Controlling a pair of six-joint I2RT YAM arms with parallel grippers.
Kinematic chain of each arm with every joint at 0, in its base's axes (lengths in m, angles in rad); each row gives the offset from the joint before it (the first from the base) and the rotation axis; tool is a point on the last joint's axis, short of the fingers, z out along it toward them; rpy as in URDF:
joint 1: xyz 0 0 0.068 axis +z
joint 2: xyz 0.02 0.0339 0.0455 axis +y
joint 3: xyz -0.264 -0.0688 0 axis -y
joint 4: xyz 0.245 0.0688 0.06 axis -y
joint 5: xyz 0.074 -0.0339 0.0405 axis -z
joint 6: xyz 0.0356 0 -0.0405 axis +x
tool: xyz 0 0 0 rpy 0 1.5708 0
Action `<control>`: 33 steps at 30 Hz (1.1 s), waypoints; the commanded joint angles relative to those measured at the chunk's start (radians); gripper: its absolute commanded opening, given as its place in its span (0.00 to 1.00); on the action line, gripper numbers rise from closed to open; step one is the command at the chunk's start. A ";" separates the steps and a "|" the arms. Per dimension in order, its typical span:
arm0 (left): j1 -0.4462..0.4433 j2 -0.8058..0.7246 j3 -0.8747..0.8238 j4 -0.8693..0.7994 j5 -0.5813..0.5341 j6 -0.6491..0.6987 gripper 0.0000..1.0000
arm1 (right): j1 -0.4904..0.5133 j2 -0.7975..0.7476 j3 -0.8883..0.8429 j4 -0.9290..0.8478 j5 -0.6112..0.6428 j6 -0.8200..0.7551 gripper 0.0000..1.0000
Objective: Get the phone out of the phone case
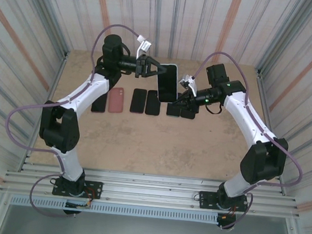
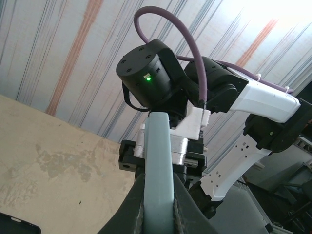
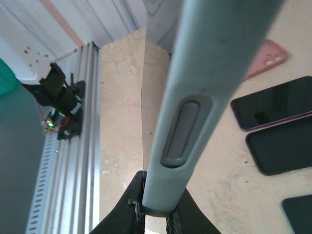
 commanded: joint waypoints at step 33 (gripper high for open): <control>-0.046 -0.068 0.002 0.054 0.096 -0.154 0.00 | 0.011 -0.155 -0.094 0.340 0.269 0.069 0.06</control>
